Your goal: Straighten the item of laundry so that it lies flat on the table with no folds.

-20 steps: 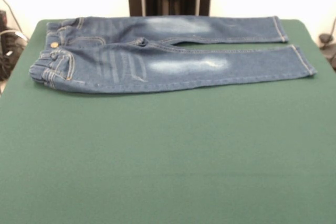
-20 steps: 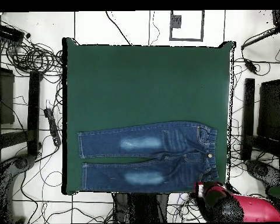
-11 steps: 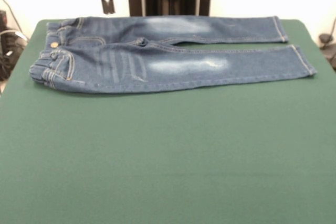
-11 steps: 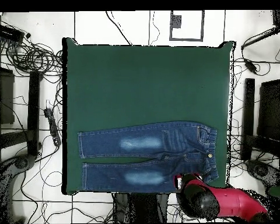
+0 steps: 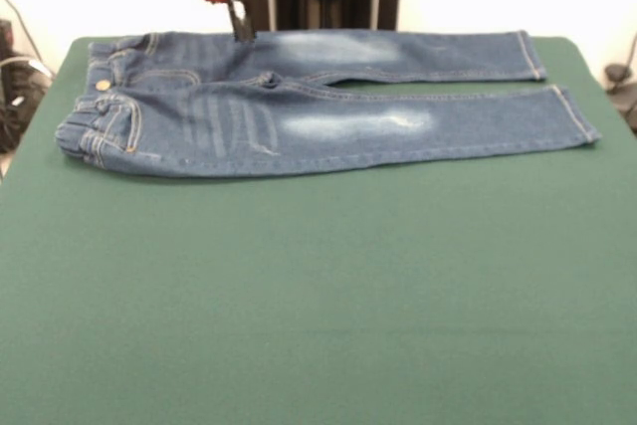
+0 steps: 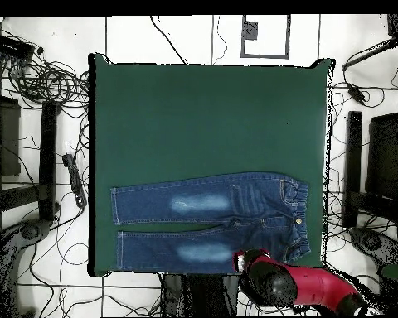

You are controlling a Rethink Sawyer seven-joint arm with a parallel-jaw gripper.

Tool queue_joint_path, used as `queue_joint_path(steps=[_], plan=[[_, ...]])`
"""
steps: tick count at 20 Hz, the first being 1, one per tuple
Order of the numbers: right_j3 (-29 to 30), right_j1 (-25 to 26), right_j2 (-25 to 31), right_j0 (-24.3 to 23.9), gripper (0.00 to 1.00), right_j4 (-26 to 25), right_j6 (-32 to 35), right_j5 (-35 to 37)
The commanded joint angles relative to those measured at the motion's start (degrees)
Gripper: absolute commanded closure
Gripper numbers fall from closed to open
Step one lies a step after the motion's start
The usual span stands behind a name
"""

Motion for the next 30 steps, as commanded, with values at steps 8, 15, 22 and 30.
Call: queue_joint_path(steps=[8, 15, 22, 30], plan=[[-8.4, 7.0, 0.8, 2.0, 1.0, 2.9, 7.3, -1.3], [-10.2, 6.6, 2.7, 0.5, 1.0, 3.4, 4.2, 2.8], [-8.6, 5.4, 1.6, 1.1, 1.0, 3.3, 5.6, 2.0], [-5.0, 4.5, -8.8, 8.2, 1.0, -2.3, 8.4, -1.8]])
